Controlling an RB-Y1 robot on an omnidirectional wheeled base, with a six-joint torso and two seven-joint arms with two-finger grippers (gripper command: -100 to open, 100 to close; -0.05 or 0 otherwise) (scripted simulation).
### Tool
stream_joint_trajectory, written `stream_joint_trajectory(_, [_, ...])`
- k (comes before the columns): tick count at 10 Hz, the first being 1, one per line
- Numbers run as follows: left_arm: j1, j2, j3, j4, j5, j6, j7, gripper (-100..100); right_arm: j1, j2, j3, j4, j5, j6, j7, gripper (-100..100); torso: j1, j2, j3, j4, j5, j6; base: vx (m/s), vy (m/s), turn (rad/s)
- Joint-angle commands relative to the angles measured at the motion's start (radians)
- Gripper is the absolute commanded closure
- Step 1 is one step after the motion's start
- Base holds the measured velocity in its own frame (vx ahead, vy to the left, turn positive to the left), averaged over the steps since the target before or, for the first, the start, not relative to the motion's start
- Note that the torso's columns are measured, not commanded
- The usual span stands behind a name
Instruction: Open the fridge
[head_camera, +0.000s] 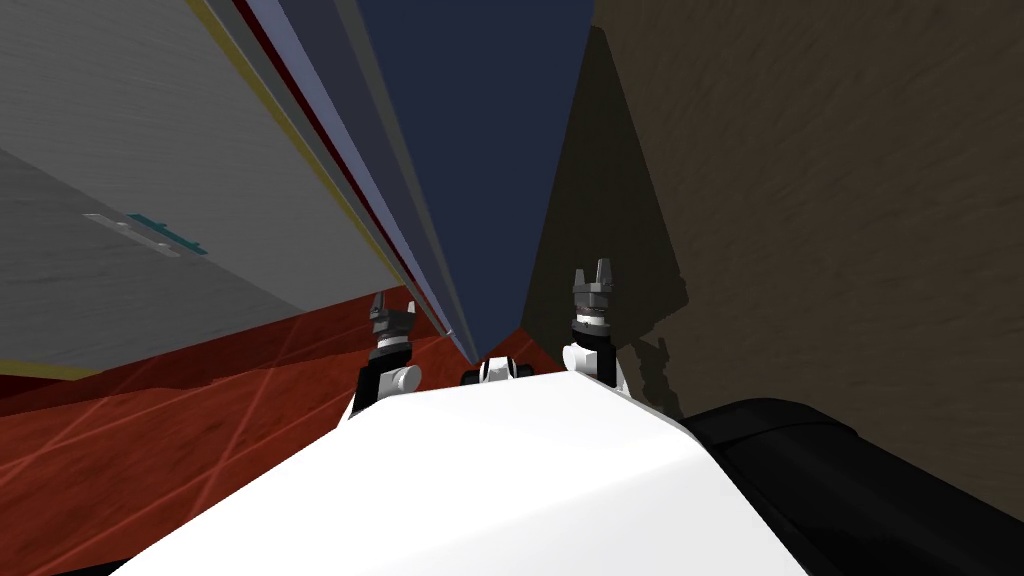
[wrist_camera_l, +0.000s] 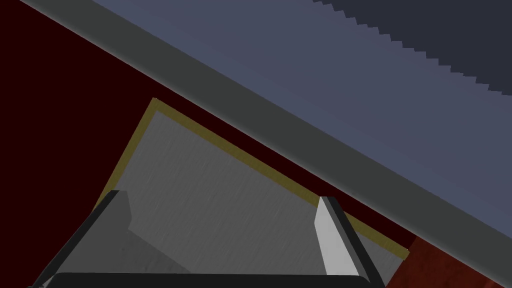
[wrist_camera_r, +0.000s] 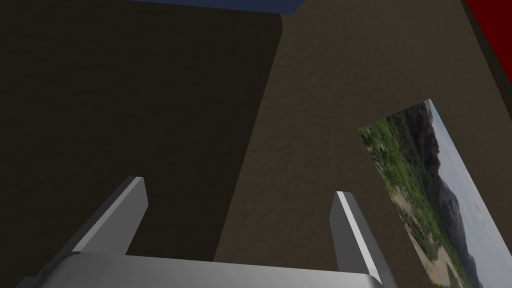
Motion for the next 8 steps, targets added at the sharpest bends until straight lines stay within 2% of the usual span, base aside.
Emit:
stream_joint_trajectory(1, [-0.006, -0.067, -0.016, -0.003, -0.001, 0.010, 0.002, -100, 0.000, 0.000, 0.000, 0.000, 0.000, 0.000, 0.000, 0, -0.001, 0.000, 0.000, 0.000, 0.000, 0.001, 0.001, -0.004, -0.011])
stream_joint_trajectory(4, [-0.005, -0.136, -0.016, -0.008, 0.000, 0.011, 0.002, -100, 0.000, 0.000, 0.000, 0.000, 0.000, 0.000, 0.000, 0, -0.004, 0.001, 0.001, -0.001, 0.000, 0.002, 0.002, 0.004, 0.006])
stream_joint_trajectory(5, [-0.001, -0.123, 0.003, -0.014, 0.002, 0.001, 0.000, -100, 0.000, 0.000, 0.000, 0.000, 0.000, 0.000, 0.000, 0, -0.005, 0.001, 0.001, -0.001, 0.000, 0.003, -0.011, 0.016, 0.049])
stream_joint_trajectory(7, [0.018, -0.131, 0.017, -0.064, 0.015, 0.037, -0.001, -100, 0.000, 0.000, 0.000, 0.000, 0.000, 0.000, 0.000, 0, 0.007, 0.004, 0.002, 0.003, -0.001, -0.008, 0.062, 0.046, 0.042])
stream_joint_trajectory(8, [0.019, -0.130, 0.015, -0.049, 0.011, 0.023, -0.002, -100, 0.000, 0.000, 0.000, 0.000, 0.000, 0.000, 0.000, 0, 0.011, 0.005, 0.003, 0.004, 0.000, -0.010, 0.034, 0.023, 0.021])
